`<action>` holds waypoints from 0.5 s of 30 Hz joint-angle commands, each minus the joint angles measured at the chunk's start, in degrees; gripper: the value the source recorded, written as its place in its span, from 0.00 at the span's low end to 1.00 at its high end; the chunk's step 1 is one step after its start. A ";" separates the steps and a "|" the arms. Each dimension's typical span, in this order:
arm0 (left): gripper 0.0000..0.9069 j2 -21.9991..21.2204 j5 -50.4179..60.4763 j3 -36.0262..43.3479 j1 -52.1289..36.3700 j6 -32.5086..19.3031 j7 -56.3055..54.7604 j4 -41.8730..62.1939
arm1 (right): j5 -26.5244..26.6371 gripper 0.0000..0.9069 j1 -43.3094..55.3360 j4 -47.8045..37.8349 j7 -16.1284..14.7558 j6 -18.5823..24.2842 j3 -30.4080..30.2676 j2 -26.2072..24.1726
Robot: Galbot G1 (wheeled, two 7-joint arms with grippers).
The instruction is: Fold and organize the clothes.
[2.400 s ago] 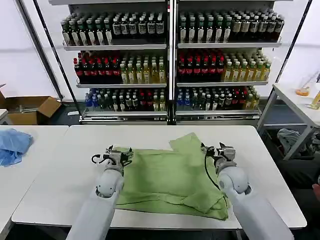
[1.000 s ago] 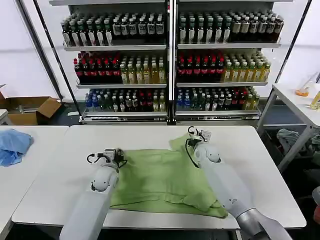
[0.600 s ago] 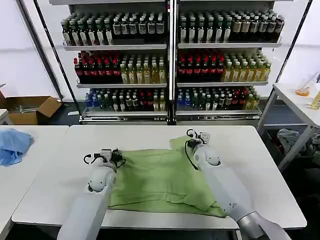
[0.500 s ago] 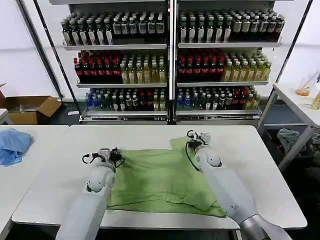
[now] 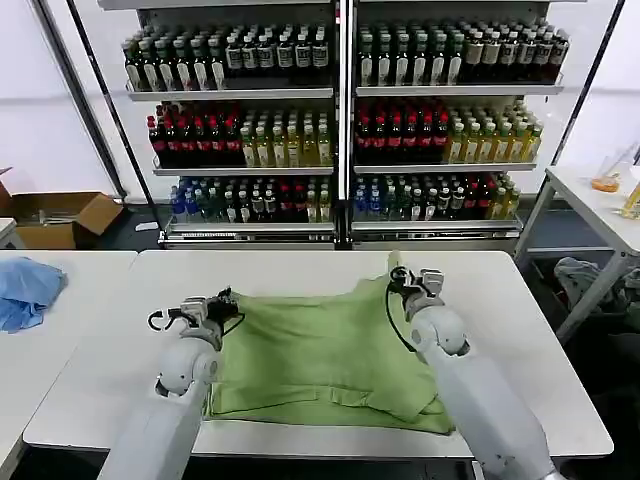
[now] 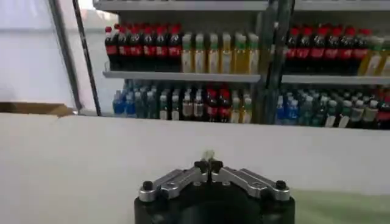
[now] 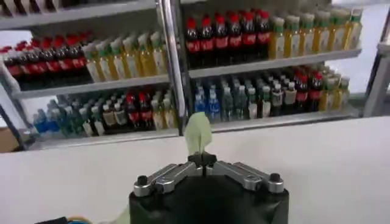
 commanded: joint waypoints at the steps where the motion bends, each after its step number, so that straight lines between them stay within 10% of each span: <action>1: 0.02 5.04 -1.18 -0.58 8.82 0.12 0.78 -13.92 | -0.53 0.00 -11.89 18.23 0.54 -0.17 4.28 -4.24; 15: 0.03 8.20 3.50 -2.69 18.17 1.10 2.16 -18.56 | -1.71 0.00 -30.10 30.76 1.37 -1.38 10.12 -6.05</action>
